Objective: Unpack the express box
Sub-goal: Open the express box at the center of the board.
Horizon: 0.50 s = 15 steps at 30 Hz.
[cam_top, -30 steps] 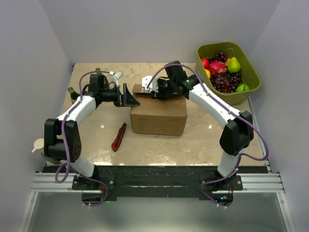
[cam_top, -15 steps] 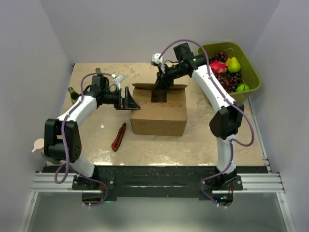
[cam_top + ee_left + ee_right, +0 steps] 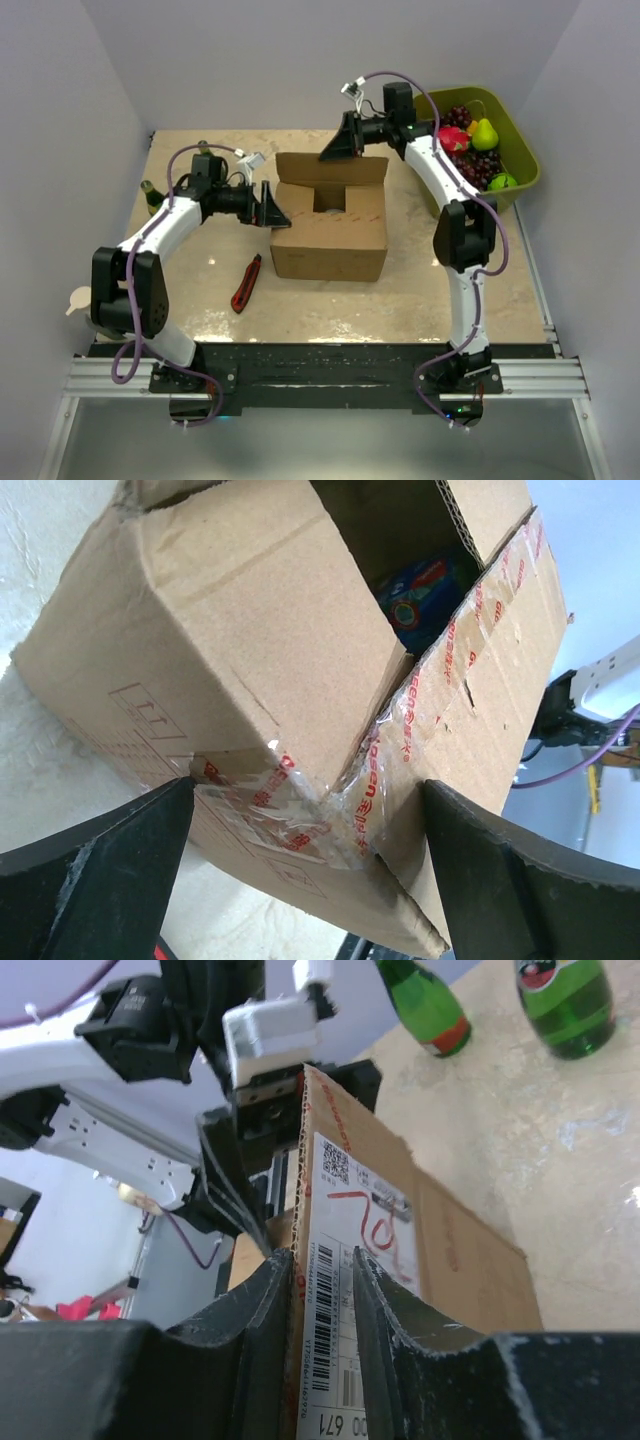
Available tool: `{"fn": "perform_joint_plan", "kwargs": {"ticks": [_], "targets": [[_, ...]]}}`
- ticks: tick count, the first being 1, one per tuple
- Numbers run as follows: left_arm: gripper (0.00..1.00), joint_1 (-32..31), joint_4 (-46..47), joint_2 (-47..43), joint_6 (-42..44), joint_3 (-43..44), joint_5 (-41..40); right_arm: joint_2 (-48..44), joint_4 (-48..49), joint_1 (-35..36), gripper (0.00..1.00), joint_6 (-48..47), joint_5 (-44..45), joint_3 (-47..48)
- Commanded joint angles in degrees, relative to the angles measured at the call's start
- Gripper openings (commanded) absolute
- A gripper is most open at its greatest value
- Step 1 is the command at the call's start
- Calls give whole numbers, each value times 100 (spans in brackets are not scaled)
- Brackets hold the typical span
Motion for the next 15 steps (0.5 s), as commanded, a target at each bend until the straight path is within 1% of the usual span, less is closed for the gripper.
{"fn": "perform_joint_plan", "kwargs": {"ticks": [1,2,4,7,8,9,10,13,15], "targets": [[98,-418,-613,598,1554,-454,-2709,1310,1194,-370,0,1131,645,305],[97,-462,-579,571,1599,-454,-2587,1417,1149,-353,0,1009,653,612],[97,-489,-543,510,1722,-385,-2490,1585,896,-353,0,859,793,746],[99,-498,-316,212,1906,-445,-2261,1629,885,-379,0,753,1145,519],[100,-489,25,80,1924,-533,-2217,1612,885,-388,3,674,1259,388],[100,-489,167,-112,1898,-620,-2217,1612,885,-388,4,647,1382,343],[100,-497,204,-114,1889,-630,-2208,1638,946,-388,4,656,1383,316],[100,-524,-15,26,1871,-438,-2164,1769,964,-388,7,683,1392,334],[100,-515,-208,-17,2046,-218,-2217,1822,868,-388,8,595,1383,395]]}}
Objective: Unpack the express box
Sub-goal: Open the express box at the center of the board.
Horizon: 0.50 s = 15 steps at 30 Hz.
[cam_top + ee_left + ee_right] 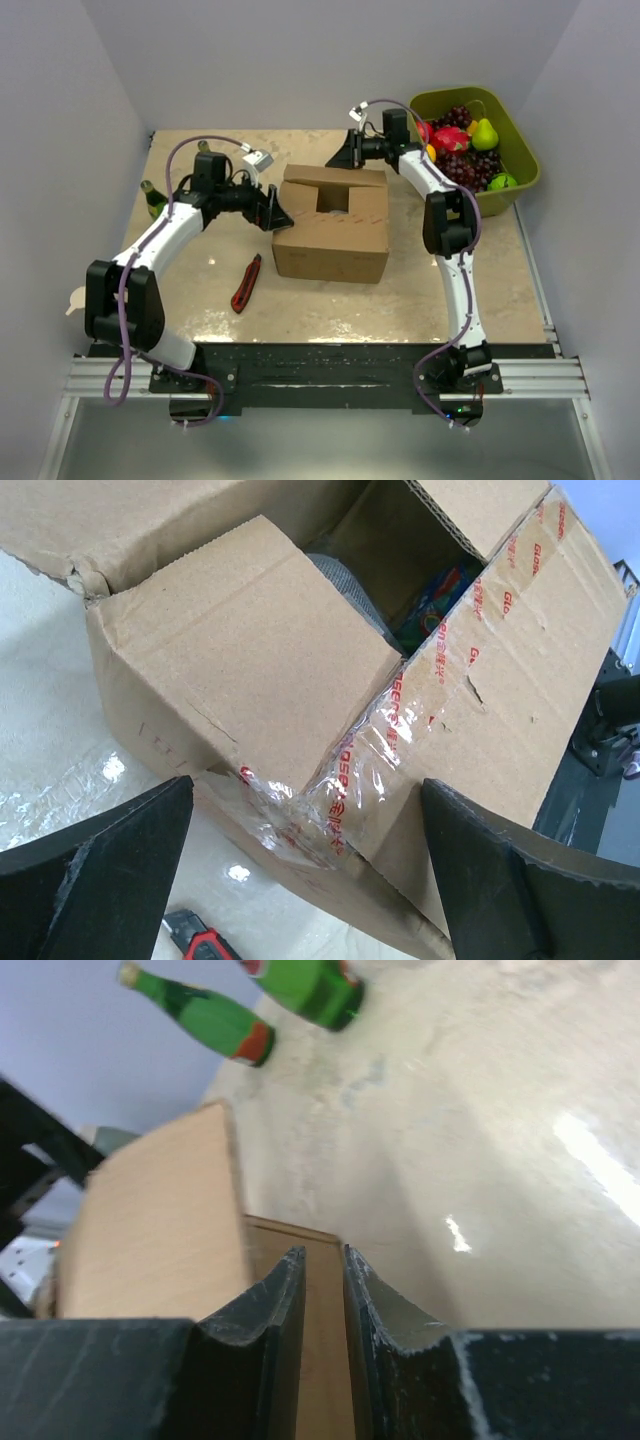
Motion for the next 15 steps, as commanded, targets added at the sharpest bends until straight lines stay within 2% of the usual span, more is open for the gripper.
{"fn": "perform_joint_plan", "kwargs": {"ticks": [1,6,12,15], "targets": [[100,-152,-820,503,1116,275,-1609,163,-516,-34,9,-367,408,-46],[100,190,-1410,923,1020,1989,-732,41,-508,-34,14,-482,259,-178],[100,164,-998,1381,642,2694,-213,-65,-323,-34,16,-394,223,-275],[100,138,-1076,1478,930,3072,-19,-152,-192,-60,23,-359,136,-64]]}}
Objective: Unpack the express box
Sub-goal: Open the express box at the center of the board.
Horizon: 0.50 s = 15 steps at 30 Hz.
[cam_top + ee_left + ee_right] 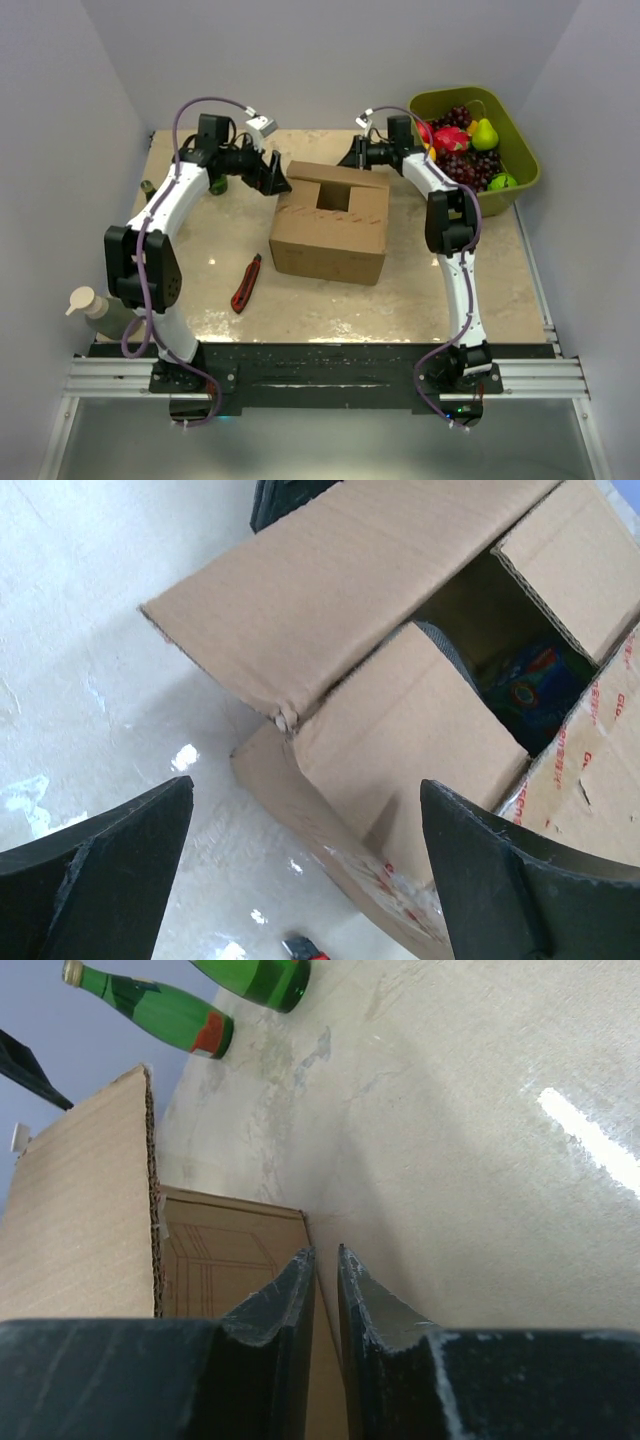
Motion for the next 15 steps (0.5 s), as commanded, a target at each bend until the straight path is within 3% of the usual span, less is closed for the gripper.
{"fn": "perform_joint_plan", "kwargs": {"ticks": [1,2,3,4,10,12,15], "targets": [[100,-70,-90,129,463,778,273,-460,228,43,29,38,-294,109],[100,-122,-205,278,918,954,246,-523,734,25,32,466,-679,-22],[100,-253,-328,375,1166,1347,246,-601,1984,-27,34,1010,-752,-197],[100,-333,-564,489,1412,1560,202,-663,2048,-36,37,1303,-735,-181],[100,-1018,-1880,1491,3266,3336,185,-725,1786,-115,43,1007,-613,169],[100,-1316,-2182,1571,4013,3513,10,-786,1672,-203,45,823,-438,328],[99,-1511,-2298,1457,4472,3225,-220,-979,1496,-352,48,524,-279,680]]}}
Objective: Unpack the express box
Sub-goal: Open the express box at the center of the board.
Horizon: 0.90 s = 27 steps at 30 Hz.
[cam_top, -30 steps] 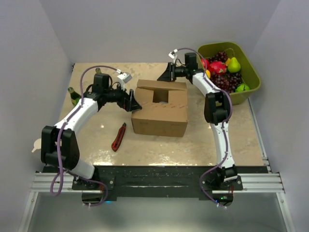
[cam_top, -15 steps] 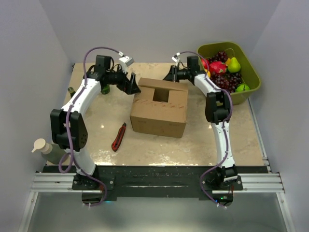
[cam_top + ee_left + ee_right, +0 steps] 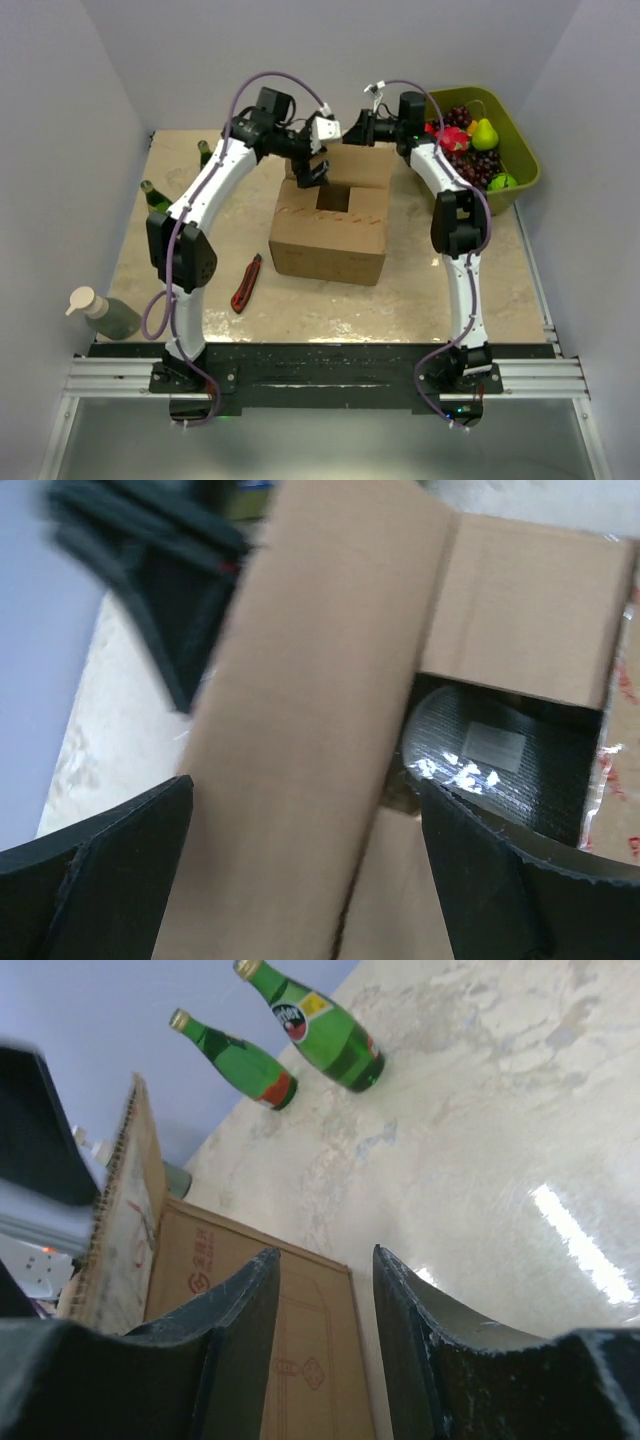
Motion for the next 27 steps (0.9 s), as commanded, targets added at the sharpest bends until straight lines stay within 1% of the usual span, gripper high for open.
{"fn": "perform_joint_plan", "kwargs": {"ticks": [1,2,3,5,7,8,9,10,11,12,13,14,15,16,17,18,19,20,21,22,23,24,25,26,27], "targets": [[98,-329,-785,-123,1434,-49,-241,-639,51,-296,48,-386,322,662],[97,-364,-777,-176,1635,-214,-303,-718,-115,-392,49,-499,463,716],[96,-443,-681,-228,1646,-347,-538,-858,-160,-437,49,-762,560,768],[96,-513,-251,-396,1742,-767,-803,-1034,-510,-577,50,-1044,912,883],[96,-584,-47,-353,1918,-910,-1190,-1306,-879,-648,50,-1615,1131,1093],[96,-619,14,-309,1988,-937,-1330,-1421,-1334,-674,50,-1921,1272,1146],[96,-637,267,-265,1893,-945,-1602,-1596,-1582,-674,50,-2664,1351,1103],[96,-628,374,-160,1771,-928,-1726,-2033,-1671,-674,50,-2985,1404,868],[96,-637,384,-89,1691,-824,-1814,-2411,-1385,-674,51,-3171,1501,483],[96,-637,340,-19,1682,-762,-1894,-2763,-1113,-674,51,-3425,1554,-522],[96,-637,348,95,1534,-709,-1955,-3506,-831,-674,51,-3514,1598,-1045],[96,-637,375,148,1428,-621,-2017,-3818,-507,-657,51,-3637,1563,-1494],[94,-637,227,210,1348,-559,-2009,-4091,-451,-631,50,-3865,1485,-2230],[91,-637,130,315,1304,-498,-1974,-4372,-494,-578,50,-4041,1362,-2533],[84,-645,16,351,1182,-410,-1939,-4732,-991,-412,50,-4278,1239,-2753],[80,-645,-212,395,1093,-366,-1843,-4866,-1431,-315,50,-4967,1012,-2947],[75,-645,-362,465,1023,-313,-1763,-4928,-1974,-201,52,-5366,905,-2949],[68,-645,-477,483,909,-313,-1710,-4920,-3059,0,55,-5726,799,-2923],[65,-645,-678,492,873,-356,-1588,-4894,-3583,89,57,-6417,607,-2818],[63,-645,-784,526,768,-400,-1517,-4859,-3962,151,59,-6598,535,-2808],[56,-611,-881,553,672,-453,-1412,-4754,-4497,230,61,-6713,430,-2800],[52,-576,-1091,588,601,-462,-1063,-4683,-4781,231,63,-6993,351,-2713],[49,-540,-1154,667,331,-480,-868,-4587,-5079,240,63,-7187,254,-2642],[48,-470,-1181,676,189,-584,-675,-4490,-5726,248,64,-7389,271,-2563],[47,-444,-1137,676,48,-681,-377,-4272,-6090,249,66,-7818,280,-2388]]}}
